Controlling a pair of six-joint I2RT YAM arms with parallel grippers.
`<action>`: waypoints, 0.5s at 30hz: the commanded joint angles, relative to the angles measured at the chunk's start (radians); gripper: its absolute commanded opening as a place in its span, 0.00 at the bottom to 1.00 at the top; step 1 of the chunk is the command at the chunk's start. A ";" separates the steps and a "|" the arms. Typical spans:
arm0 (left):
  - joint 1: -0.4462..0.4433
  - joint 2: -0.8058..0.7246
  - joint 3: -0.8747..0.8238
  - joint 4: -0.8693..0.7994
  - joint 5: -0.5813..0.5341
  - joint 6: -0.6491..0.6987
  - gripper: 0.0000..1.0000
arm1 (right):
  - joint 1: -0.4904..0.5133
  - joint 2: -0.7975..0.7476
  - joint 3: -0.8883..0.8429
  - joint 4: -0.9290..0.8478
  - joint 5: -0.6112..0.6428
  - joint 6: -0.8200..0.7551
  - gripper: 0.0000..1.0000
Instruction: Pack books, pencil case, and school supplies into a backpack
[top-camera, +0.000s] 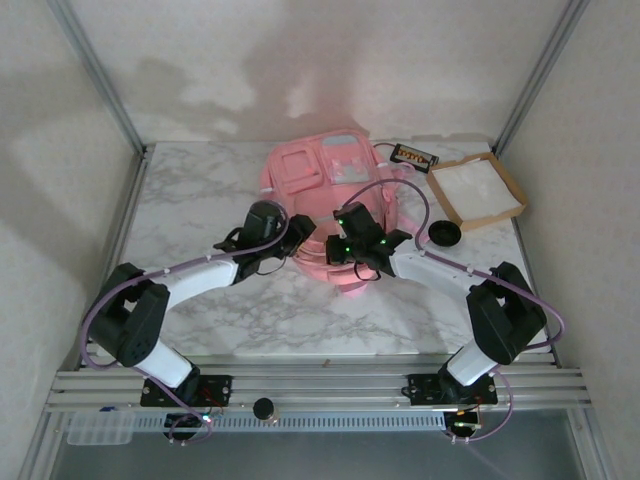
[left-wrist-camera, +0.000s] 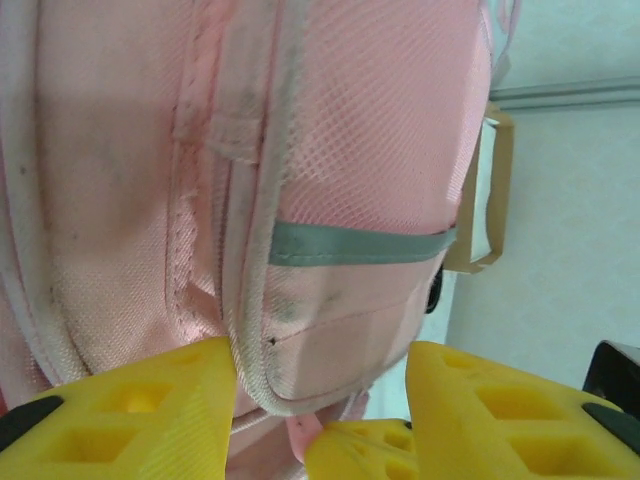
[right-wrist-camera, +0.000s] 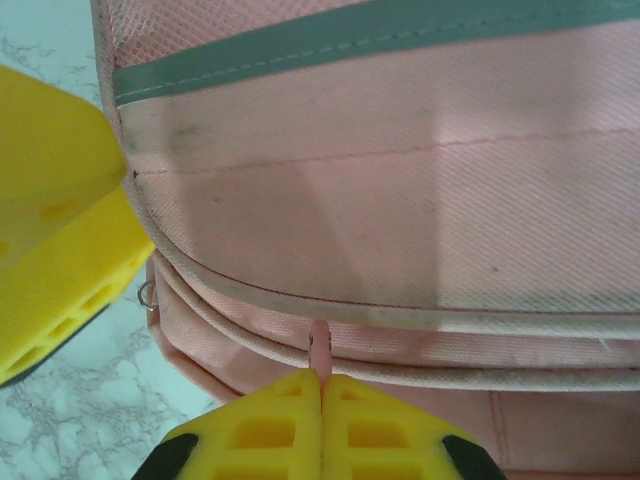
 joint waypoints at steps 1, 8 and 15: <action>-0.016 0.012 -0.037 0.085 -0.083 -0.156 0.46 | -0.001 -0.004 -0.028 0.019 0.009 -0.037 0.00; -0.017 0.050 -0.031 0.087 -0.133 -0.211 0.38 | 0.000 -0.012 -0.039 0.025 0.009 -0.052 0.00; -0.005 0.051 0.006 0.011 -0.239 -0.192 0.11 | -0.005 -0.020 -0.060 0.009 0.037 -0.081 0.00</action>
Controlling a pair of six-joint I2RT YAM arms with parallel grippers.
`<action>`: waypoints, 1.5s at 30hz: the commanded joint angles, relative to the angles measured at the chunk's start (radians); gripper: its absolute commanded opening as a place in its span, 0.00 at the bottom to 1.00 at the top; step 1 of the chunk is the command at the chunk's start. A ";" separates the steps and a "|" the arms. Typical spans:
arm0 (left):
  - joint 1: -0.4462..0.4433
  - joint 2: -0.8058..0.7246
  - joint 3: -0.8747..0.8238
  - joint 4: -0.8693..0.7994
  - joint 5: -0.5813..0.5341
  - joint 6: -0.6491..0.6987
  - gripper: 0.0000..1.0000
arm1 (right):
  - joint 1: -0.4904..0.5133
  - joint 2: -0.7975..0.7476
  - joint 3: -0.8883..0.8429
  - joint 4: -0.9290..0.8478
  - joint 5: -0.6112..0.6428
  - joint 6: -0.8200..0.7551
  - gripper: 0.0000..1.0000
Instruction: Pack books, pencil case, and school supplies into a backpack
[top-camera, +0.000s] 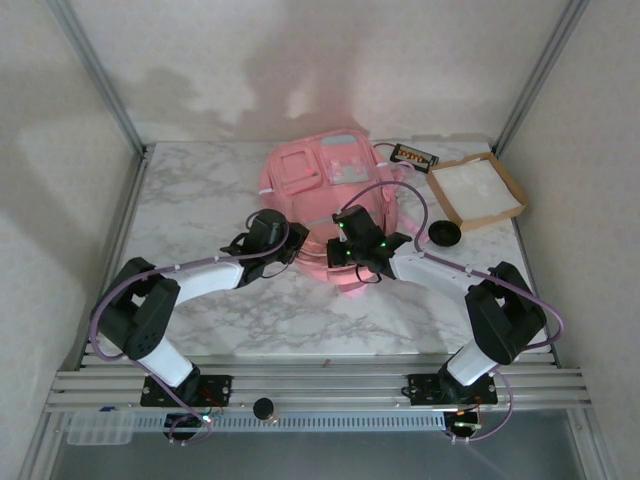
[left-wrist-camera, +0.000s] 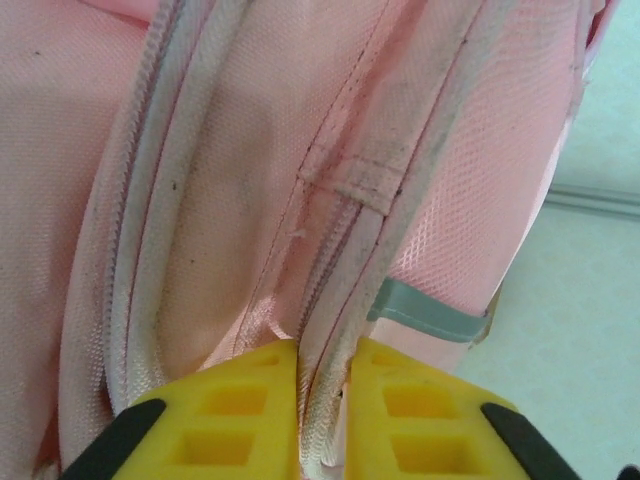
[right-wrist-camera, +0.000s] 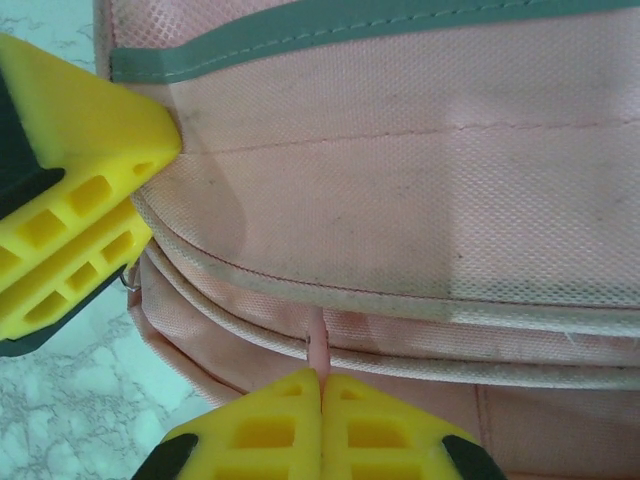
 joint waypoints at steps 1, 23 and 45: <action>0.021 0.005 0.037 -0.031 -0.100 -0.003 0.07 | -0.011 -0.027 -0.041 -0.006 0.032 -0.035 0.00; 0.305 -0.102 0.111 -0.286 0.009 0.274 0.00 | -0.170 -0.130 -0.074 -0.006 0.116 -0.280 0.00; 0.470 -0.056 0.240 -0.383 0.089 0.478 0.00 | -0.066 0.046 -0.014 0.194 -0.216 -0.462 0.36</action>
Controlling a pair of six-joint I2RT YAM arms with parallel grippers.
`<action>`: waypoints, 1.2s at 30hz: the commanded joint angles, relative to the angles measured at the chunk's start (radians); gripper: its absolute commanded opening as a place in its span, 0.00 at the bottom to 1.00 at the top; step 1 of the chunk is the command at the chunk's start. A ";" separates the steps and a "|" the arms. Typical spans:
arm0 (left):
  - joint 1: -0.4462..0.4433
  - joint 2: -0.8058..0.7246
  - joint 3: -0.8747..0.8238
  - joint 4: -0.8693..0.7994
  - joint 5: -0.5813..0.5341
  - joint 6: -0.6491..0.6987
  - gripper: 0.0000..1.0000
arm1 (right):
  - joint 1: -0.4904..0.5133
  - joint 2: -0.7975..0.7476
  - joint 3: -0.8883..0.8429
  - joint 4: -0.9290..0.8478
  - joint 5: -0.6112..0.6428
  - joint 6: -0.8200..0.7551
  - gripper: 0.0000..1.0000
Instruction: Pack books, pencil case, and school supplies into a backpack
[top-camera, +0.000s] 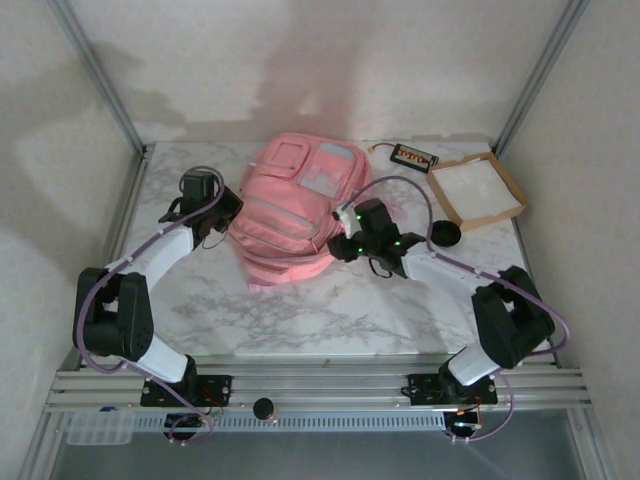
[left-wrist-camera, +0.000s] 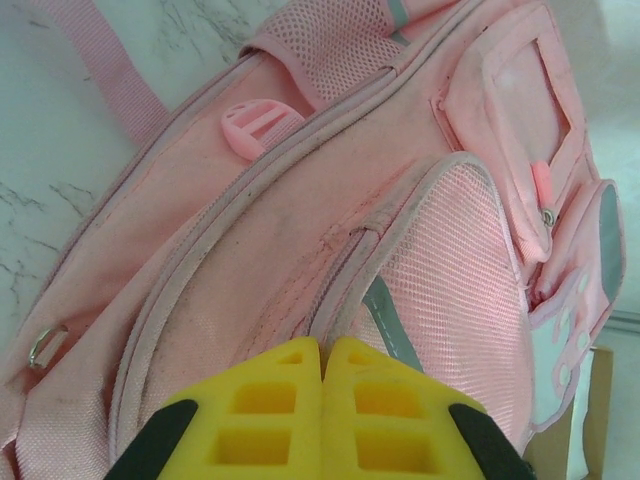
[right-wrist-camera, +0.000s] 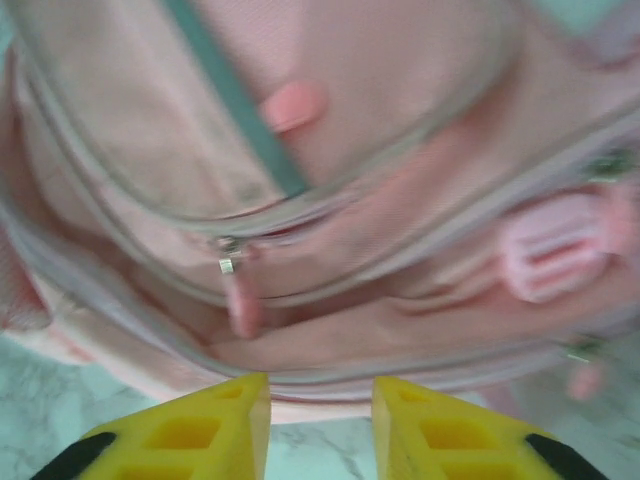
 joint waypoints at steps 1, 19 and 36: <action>0.008 0.009 0.052 -0.015 -0.030 0.014 0.00 | 0.035 0.083 0.059 0.032 -0.066 -0.040 0.39; 0.021 0.028 0.066 -0.030 -0.039 0.023 0.00 | 0.078 0.235 0.153 0.067 0.077 -0.029 0.08; -0.248 -0.145 -0.272 0.297 0.034 -0.395 0.49 | 0.079 0.211 0.133 0.082 0.032 -0.002 0.00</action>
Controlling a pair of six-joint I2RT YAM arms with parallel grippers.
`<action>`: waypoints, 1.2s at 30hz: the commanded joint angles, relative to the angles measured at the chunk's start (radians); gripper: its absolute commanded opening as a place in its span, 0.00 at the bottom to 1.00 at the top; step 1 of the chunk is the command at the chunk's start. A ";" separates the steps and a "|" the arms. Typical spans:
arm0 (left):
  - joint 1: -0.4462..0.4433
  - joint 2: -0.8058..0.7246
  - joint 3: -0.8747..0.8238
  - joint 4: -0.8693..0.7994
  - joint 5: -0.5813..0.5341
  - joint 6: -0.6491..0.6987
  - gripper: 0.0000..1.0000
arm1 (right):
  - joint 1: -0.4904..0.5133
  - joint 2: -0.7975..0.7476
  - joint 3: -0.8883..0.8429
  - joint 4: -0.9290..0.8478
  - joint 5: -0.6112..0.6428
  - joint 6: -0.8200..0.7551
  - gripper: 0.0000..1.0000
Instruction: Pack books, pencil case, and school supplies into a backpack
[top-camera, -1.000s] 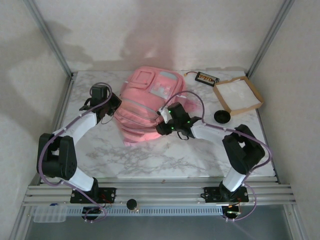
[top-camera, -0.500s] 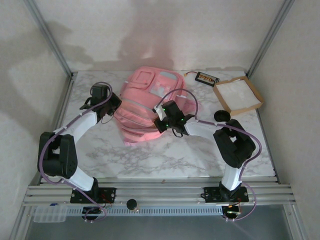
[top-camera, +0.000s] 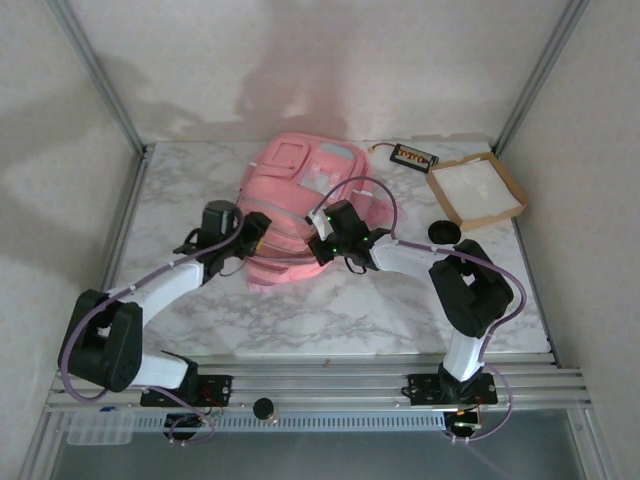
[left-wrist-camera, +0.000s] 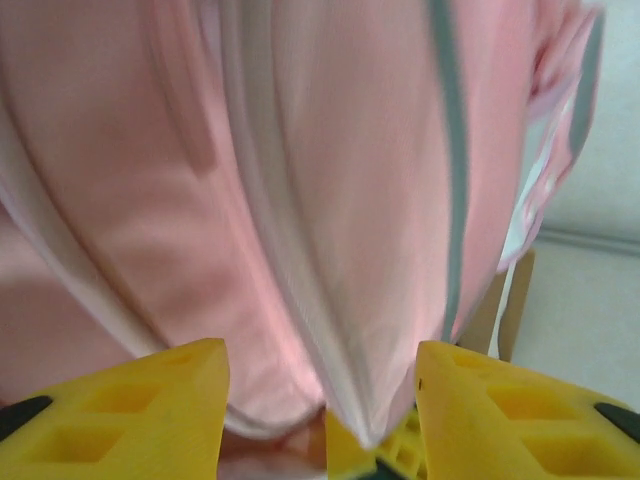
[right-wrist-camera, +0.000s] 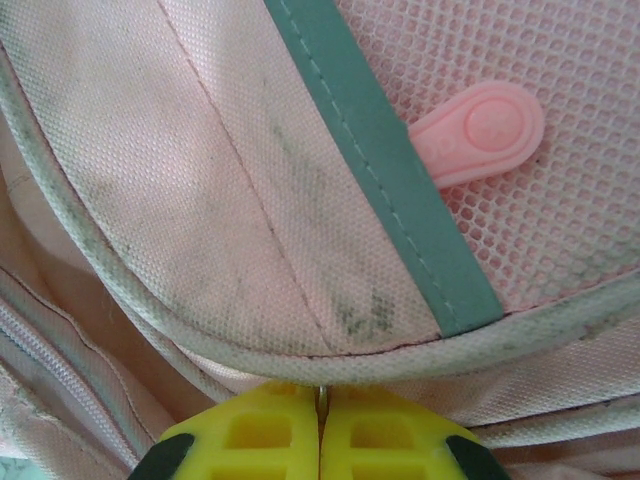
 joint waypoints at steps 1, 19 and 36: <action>-0.060 0.026 0.014 0.121 -0.042 -0.116 0.48 | 0.003 -0.021 -0.010 0.025 -0.001 0.016 0.00; -0.074 0.149 0.112 -0.021 -0.267 -0.060 0.00 | -0.031 -0.043 0.027 -0.094 0.153 0.038 0.00; -0.035 0.137 0.152 -0.063 -0.205 0.072 0.11 | -0.126 -0.093 0.082 -0.161 0.095 0.061 0.31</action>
